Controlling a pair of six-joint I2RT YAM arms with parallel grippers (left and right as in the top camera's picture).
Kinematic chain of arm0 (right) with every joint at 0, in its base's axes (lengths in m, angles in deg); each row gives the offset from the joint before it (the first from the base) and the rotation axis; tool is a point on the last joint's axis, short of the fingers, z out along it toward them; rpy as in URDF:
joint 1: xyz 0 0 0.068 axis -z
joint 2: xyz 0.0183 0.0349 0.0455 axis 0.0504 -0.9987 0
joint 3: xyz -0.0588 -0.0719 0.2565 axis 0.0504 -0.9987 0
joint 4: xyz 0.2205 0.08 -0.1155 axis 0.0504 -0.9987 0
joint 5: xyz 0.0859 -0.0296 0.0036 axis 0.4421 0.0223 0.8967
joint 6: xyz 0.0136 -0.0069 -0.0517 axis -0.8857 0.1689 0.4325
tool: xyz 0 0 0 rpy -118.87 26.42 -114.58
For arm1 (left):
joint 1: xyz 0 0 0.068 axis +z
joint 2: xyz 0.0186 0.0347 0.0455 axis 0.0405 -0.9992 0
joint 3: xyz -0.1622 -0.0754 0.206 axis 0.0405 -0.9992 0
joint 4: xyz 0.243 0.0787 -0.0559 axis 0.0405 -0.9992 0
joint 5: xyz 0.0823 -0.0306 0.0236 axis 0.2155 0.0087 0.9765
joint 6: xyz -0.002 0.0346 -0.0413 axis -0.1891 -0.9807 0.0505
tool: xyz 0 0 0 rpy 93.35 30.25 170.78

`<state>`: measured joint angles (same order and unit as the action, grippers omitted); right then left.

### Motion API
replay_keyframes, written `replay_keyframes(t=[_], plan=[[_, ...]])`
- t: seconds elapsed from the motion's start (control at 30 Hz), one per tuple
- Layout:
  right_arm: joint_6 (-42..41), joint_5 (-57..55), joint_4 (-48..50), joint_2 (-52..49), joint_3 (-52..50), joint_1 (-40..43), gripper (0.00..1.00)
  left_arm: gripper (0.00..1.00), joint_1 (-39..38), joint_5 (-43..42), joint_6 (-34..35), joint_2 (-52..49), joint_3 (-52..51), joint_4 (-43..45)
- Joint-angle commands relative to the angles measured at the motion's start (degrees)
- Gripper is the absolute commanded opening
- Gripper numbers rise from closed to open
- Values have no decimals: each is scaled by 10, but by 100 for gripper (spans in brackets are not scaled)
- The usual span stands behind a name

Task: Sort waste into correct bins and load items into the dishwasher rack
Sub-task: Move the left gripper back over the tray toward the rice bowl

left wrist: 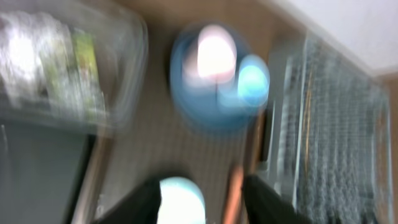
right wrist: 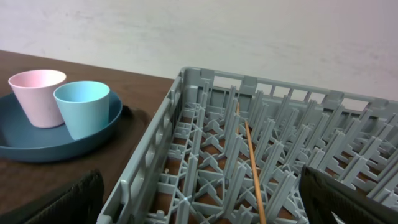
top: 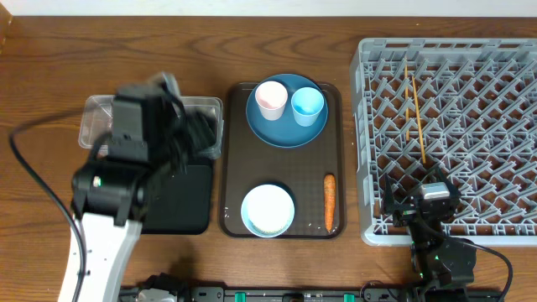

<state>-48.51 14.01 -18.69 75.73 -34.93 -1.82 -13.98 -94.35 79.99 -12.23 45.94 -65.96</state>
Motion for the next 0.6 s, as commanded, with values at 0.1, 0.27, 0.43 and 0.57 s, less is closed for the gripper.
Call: replay_keyframes(t=[0.1, 0.27, 0.43, 0.57], plan=[[2, 2, -2, 3, -1, 9, 99, 61, -96, -55, 14, 0, -24, -88], [2, 2, -2, 3, -1, 9, 99, 67, -189, -54, 45, -24, -53, -39], [2, 2, -2, 3, -1, 9, 99, 67, -279, 30, 108, -83, -56, -4], [2, 2, -2, 3, -1, 9, 99, 67, -336, 71, 112, -143, -56, 27]])
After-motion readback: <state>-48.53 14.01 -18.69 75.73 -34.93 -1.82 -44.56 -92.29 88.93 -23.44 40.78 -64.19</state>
